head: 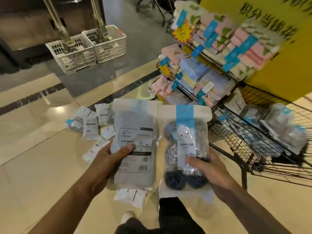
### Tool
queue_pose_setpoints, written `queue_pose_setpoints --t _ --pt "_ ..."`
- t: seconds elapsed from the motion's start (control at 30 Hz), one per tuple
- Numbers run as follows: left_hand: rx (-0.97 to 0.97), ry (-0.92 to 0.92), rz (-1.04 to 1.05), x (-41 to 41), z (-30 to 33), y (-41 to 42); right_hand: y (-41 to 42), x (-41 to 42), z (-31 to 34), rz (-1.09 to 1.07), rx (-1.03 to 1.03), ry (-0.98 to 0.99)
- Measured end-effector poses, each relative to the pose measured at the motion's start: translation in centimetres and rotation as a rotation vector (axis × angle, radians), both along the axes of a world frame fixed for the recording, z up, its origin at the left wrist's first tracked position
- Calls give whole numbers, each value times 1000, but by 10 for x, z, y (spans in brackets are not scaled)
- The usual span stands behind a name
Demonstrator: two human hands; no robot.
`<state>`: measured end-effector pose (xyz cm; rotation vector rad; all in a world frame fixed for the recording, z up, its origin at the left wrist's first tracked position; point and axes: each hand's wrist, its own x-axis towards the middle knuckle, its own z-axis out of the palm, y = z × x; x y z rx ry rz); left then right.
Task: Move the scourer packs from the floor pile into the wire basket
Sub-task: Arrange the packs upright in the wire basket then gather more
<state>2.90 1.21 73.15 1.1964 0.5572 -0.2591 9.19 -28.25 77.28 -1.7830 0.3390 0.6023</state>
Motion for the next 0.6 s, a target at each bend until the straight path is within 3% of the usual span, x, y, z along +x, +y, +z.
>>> queue_pose_setpoints --t 0.4,0.6 --pt "-40 -86 -229 42 7 -116 -113 -35 3 -304 132 -64" --pt "55 -58 -296 91 12 -228 -205 -9 -13 -439 221 -55"
